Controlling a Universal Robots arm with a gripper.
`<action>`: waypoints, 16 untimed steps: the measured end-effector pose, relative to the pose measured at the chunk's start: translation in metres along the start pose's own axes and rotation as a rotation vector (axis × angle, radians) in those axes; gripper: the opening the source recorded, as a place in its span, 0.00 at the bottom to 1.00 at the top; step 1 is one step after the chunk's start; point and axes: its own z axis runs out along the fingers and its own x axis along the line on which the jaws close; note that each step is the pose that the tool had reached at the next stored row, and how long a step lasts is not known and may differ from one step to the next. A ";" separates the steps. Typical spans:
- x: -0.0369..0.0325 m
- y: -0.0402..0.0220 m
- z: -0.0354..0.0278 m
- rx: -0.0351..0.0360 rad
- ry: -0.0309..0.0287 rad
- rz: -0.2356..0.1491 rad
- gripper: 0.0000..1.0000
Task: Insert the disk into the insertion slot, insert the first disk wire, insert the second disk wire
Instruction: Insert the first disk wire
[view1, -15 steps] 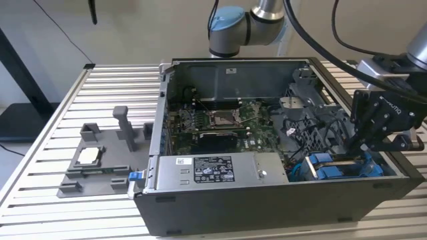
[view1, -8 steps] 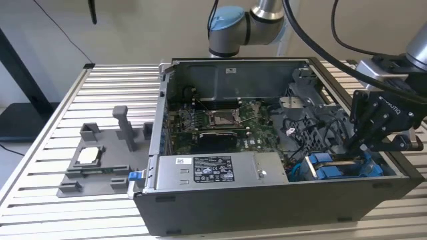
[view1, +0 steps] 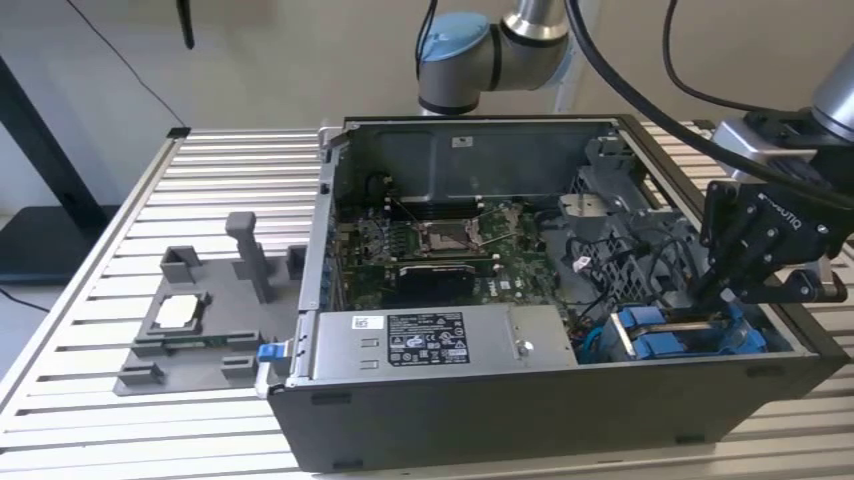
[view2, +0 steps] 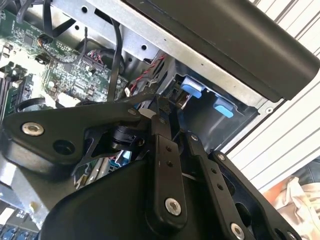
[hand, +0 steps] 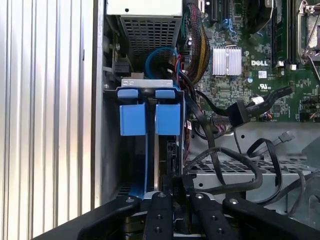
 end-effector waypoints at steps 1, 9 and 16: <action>0.0000 -0.0001 0.0006 0.0019 -0.0025 0.000 0.19; 0.0001 -0.0002 0.0017 0.0079 -0.0041 -0.001 0.19; 0.0005 -0.0007 0.0083 0.0078 -0.0040 -0.001 0.19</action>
